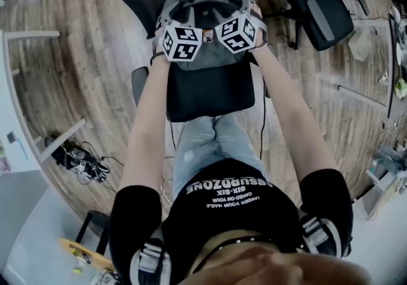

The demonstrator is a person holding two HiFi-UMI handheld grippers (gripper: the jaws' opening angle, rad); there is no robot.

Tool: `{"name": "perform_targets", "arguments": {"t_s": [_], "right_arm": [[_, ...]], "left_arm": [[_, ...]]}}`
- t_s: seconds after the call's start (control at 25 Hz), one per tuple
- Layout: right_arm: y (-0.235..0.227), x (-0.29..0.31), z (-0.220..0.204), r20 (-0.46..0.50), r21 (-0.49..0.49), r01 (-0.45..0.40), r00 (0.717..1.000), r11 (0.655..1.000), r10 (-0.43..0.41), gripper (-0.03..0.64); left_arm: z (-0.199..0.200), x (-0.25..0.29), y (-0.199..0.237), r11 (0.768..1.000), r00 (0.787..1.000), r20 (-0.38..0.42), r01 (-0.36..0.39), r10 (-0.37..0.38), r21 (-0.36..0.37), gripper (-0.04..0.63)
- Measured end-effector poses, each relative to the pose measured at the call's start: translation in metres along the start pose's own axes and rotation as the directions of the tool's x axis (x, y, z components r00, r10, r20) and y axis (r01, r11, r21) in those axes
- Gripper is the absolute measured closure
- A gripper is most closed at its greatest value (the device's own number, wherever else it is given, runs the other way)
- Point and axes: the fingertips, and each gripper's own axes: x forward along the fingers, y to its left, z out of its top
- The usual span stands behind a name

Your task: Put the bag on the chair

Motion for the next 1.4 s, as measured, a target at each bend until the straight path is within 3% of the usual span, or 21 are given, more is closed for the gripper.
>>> {"name": "perform_targets", "arguments": {"t_s": [0.2, 0.4, 0.6, 0.68, 0.8, 0.92, 1.12, 1.4], "right_arm": [[0.010, -0.030, 0.013, 0.070, 0.018, 0.029, 0.997, 0.999, -0.030, 0.301], [0.016, -0.067, 0.028, 0.141, 0.117, 0.019, 0.989, 0.993, -0.035, 0.314], [0.014, -0.117, 0.052, 0.224, 0.156, 0.061, 0.970, 0.986, -0.095, 0.405], [0.012, -0.138, 0.057, 0.248, 0.141, 0.095, 0.960, 0.986, -0.128, 0.489], [0.015, -0.169, 0.059, 0.279, 0.119, 0.120, 0.948, 0.986, -0.149, 0.569], [0.022, -0.198, 0.058, 0.297, 0.135, 0.129, 0.941, 0.982, -0.164, 0.592], [0.038, -0.229, 0.057, 0.304, 0.258, 0.065, 0.942, 0.964, -0.145, 0.600], [0.048, -0.259, 0.048, 0.283, 0.460, -0.046, 0.954, 0.887, -0.097, 0.601]], "left_arm": [[0.009, -0.030, -0.007, 0.997, 0.998, 0.056, -0.032, 0.035, -0.068, 0.479], [0.022, -0.061, -0.032, 0.996, 0.993, 0.118, -0.016, 0.026, -0.086, 0.480], [0.040, -0.102, -0.045, 0.993, 0.980, 0.197, -0.001, 0.026, -0.121, 0.480], [0.044, -0.117, -0.051, 0.987, 0.977, 0.213, 0.009, 0.025, -0.158, 0.482], [0.047, -0.141, -0.061, 0.981, 0.977, 0.211, 0.022, 0.019, -0.191, 0.502], [0.047, -0.165, -0.068, 0.982, 0.982, 0.185, -0.007, 0.042, -0.189, 0.523], [0.054, -0.202, -0.073, 0.977, 0.979, 0.198, -0.013, 0.056, -0.212, 0.560], [0.063, -0.238, -0.091, 0.965, 0.971, 0.238, 0.053, 0.010, -0.255, 0.574]]}}
